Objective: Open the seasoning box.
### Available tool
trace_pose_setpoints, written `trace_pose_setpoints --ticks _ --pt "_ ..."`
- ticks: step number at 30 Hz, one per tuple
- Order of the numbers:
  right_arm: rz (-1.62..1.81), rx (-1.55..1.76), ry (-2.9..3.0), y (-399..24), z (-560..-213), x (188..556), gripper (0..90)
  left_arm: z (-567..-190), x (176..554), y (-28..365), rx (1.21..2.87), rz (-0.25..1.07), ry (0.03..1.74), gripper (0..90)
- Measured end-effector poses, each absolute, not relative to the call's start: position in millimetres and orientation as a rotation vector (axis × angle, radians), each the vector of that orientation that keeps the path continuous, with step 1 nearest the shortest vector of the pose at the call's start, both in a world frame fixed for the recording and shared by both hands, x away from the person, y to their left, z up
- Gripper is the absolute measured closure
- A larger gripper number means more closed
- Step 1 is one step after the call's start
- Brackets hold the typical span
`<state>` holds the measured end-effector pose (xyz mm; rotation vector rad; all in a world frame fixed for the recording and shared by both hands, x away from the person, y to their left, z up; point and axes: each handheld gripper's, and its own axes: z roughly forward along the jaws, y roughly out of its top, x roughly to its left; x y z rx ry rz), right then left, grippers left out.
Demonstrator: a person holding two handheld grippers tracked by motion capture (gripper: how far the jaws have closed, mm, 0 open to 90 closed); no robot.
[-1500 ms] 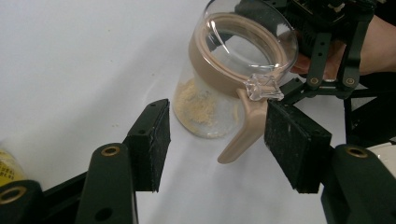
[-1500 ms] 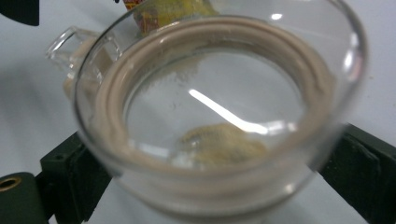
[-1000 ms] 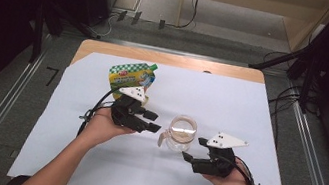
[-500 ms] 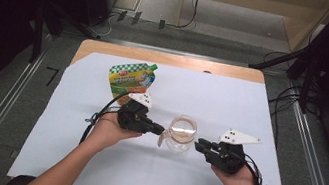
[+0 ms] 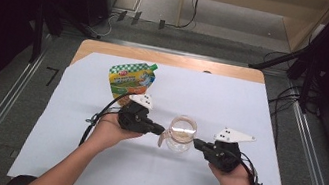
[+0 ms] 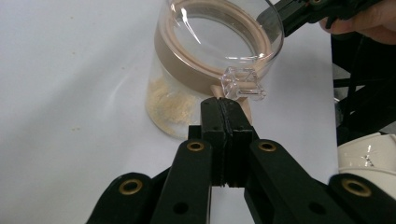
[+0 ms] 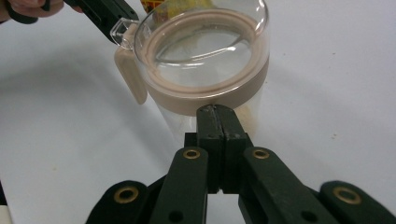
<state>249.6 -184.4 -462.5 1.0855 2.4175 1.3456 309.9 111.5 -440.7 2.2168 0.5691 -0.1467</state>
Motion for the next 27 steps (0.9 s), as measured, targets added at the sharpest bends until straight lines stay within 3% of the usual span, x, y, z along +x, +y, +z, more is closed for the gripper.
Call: trace_pose_setpoints --ticks 21,27 --pt "1.276 1.082 2.424 -174 -469 258 90.0 -445 300 91 2.244 -0.179 0.519 89.6" --pt "1.291 1.169 2.385 -180 -472 267 90.0 -445 289 69 2.236 -0.241 0.469 86.3"
